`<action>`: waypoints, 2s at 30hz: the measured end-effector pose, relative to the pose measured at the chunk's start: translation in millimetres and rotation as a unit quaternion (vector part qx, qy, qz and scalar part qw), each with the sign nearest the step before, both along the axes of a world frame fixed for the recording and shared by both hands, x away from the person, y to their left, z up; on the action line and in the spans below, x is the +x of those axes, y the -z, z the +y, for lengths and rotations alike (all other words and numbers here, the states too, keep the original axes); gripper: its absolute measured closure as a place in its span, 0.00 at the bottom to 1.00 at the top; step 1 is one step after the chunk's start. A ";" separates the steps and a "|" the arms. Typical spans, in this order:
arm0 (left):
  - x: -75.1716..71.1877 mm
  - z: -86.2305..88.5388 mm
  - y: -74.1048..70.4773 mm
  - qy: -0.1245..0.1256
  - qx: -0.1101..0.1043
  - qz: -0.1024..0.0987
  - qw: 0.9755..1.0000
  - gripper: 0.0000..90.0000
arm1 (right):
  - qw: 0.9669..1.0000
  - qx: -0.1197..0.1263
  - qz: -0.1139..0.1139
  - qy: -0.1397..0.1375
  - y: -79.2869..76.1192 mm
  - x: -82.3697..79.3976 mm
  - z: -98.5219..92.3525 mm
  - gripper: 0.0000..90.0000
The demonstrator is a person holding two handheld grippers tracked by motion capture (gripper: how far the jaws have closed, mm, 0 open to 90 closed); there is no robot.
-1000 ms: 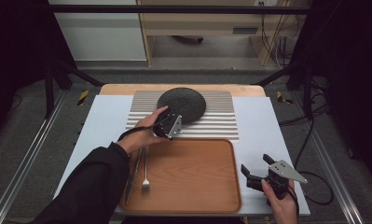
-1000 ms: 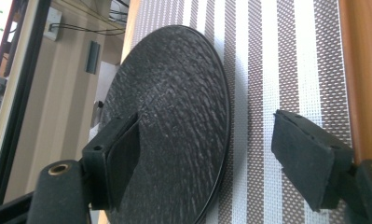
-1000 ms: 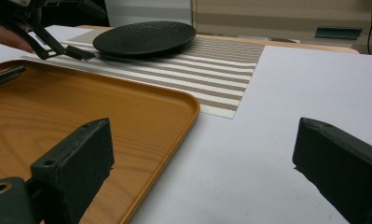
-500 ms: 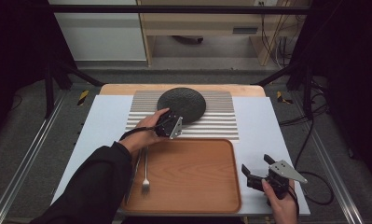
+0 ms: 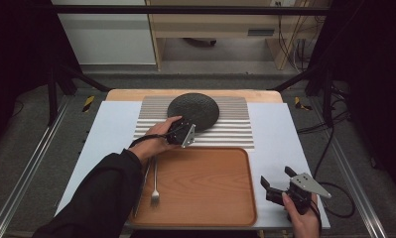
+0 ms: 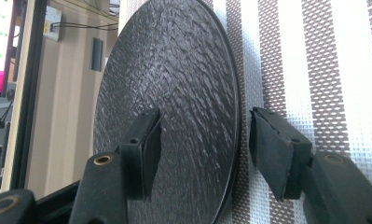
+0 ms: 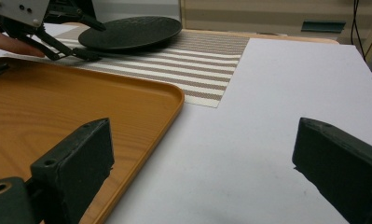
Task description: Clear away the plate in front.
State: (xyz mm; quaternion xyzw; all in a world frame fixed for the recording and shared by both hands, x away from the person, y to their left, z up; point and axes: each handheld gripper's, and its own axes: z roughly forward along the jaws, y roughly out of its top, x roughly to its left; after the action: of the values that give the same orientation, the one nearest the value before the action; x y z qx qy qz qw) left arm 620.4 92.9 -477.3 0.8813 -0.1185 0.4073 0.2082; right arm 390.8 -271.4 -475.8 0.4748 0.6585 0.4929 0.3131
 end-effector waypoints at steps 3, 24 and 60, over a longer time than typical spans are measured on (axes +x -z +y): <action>0.7 0.1 0.9 0.001 0.003 -0.005 1.000 0.50 | 1.000 -0.002 0.000 0.001 0.2 -0.3 -0.6 0.06; 4.9 1.5 7.0 -0.006 0.009 -0.027 1.000 0.61 | 1.000 0.000 -0.002 -0.001 -0.2 -0.5 -1.8 0.06; -1.7 -5.4 19.0 0.007 0.053 -0.081 0.995 0.79 | 1.000 0.008 0.000 -0.002 0.3 -0.6 -3.6 0.06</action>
State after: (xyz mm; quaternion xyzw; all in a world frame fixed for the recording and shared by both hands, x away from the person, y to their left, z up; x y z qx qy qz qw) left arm 618.7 87.5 -496.3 0.8542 -0.1628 0.4694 0.1536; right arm 390.3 -275.1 -476.2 0.4760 0.6555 0.4985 0.3086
